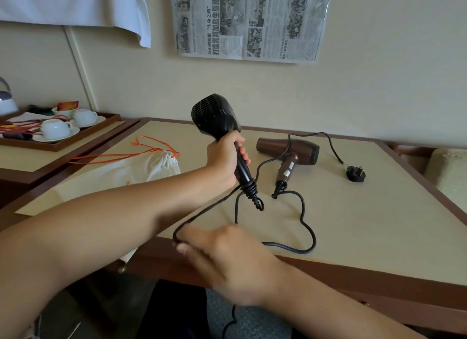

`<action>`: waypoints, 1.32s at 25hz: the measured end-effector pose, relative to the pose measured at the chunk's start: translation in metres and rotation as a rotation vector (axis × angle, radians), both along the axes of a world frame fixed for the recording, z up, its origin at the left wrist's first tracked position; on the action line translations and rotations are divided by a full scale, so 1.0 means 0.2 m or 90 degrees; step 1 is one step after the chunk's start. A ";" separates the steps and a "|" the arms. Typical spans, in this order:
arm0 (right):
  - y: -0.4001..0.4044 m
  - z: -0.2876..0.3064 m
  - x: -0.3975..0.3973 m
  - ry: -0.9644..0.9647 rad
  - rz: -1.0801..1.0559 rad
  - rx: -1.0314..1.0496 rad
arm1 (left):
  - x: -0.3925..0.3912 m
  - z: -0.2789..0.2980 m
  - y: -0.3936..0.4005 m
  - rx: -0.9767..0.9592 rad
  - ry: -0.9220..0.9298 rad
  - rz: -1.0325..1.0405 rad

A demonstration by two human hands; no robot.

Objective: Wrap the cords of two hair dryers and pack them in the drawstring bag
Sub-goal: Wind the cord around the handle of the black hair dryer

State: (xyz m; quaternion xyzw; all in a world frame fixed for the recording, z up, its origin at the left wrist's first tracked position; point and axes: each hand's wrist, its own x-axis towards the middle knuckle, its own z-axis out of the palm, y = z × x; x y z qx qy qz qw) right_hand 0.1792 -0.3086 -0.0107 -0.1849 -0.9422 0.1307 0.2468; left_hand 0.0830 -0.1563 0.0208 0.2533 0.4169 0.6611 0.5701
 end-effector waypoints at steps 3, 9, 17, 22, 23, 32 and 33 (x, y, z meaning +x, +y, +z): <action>0.03 0.13 0.04 0.094 -0.018 -0.057 | 0.00 -0.05 0.00 0.003 0.000 -0.001; 0.15 0.28 0.32 0.190 -0.145 -0.043 | -0.12 -0.05 0.00 0.020 -0.019 0.002; 0.66 0.17 0.67 0.102 -0.487 0.033 | -0.14 0.10 -0.26 0.037 -0.082 -0.138; 0.43 -0.16 0.28 -0.027 -0.382 -0.070 | -0.04 0.18 -0.29 0.111 -0.195 -0.156; 0.30 -0.16 0.16 -0.048 -0.314 -0.064 | -0.01 0.19 -0.27 0.140 -0.183 -0.159; 0.33 0.25 0.38 0.055 -0.406 0.168 | -0.15 0.26 -0.19 0.139 0.032 -0.170; 0.37 0.24 0.39 0.039 -0.429 0.190 | -0.13 0.25 -0.21 0.126 0.011 -0.181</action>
